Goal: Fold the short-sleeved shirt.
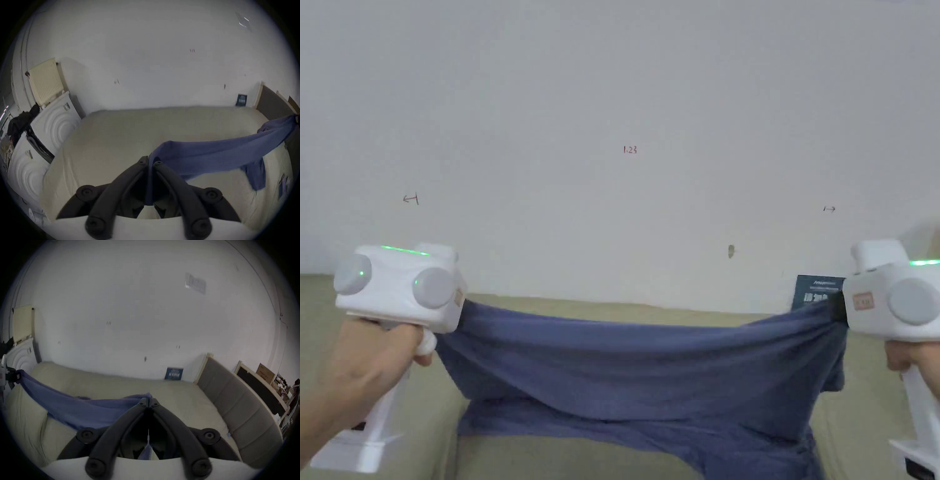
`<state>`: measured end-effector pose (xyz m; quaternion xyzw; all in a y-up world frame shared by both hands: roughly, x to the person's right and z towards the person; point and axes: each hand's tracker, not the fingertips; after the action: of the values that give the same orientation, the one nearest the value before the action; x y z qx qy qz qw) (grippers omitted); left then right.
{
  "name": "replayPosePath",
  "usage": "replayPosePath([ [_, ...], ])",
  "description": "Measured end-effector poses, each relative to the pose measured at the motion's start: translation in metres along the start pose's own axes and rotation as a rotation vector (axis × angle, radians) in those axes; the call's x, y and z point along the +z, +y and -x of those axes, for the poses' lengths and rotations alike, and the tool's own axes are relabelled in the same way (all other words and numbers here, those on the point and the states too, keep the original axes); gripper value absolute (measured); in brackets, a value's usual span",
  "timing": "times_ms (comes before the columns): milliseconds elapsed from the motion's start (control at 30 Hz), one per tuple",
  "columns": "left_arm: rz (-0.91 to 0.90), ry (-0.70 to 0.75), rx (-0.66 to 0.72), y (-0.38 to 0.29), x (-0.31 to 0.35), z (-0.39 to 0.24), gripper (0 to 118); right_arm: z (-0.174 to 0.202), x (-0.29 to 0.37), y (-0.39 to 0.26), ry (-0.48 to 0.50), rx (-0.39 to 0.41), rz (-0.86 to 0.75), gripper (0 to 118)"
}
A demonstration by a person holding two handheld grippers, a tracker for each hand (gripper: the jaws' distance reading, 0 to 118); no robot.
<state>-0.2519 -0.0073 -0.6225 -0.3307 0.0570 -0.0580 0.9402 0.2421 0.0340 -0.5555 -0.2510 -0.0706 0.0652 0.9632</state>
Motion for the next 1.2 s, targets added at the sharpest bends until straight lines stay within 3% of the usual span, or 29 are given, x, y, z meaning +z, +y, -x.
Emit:
replayPosePath([
  [133, 0.059, -0.024, -0.051, -0.078, 0.026, 0.011, 3, 0.002, 0.041, -0.083, 0.056, 0.003, 0.054, 0],
  [167, 0.061, -0.033, -0.04, -0.102, 0.038, 0.014, 3, 0.004, 0.054, -0.102, 0.073, 0.08, 0.102, 0],
  [233, 0.079, -0.069, -0.034, -0.141, 0.06, 0.021, 3, 0.002, 0.078, -0.139, 0.073, 0.055, 0.091, 0],
  [300, 0.105, -0.101, -0.016, -0.18, 0.083, 0.03, 3, -0.001, 0.105, -0.177, 0.109, -0.047, 0.122, 0],
  [467, 0.141, -0.113, -0.018, -0.261, 0.136, 0.046, 3, 0.003, 0.176, -0.27, 0.137, -0.036, 0.189, 0],
  [567, 0.171, -0.138, 0.029, -0.298, 0.154, 0.066, 3, -0.003, 0.212, -0.313, 0.139, -0.111, 0.21, 0],
  [600, 0.165, -0.14, 0.033, -0.311, 0.164, 0.07, 3, -0.004, 0.224, -0.324, 0.136, -0.097, 0.219, 0],
  [900, 0.165, -0.173, 0.058, -0.376, 0.23, 0.087, 3, -0.016, 0.29, -0.385, 0.154, -0.138, 0.249, 0],
  [1167, 0.191, -0.189, 0.081, -0.392, 0.237, 0.088, 3, -0.016, 0.287, -0.394, 0.152, -0.136, 0.268, 0],
  [1200, 0.199, -0.197, 0.086, -0.394, 0.234, 0.088, 9, -0.016, 0.285, -0.394, 0.156, -0.138, 0.271, 3],
])
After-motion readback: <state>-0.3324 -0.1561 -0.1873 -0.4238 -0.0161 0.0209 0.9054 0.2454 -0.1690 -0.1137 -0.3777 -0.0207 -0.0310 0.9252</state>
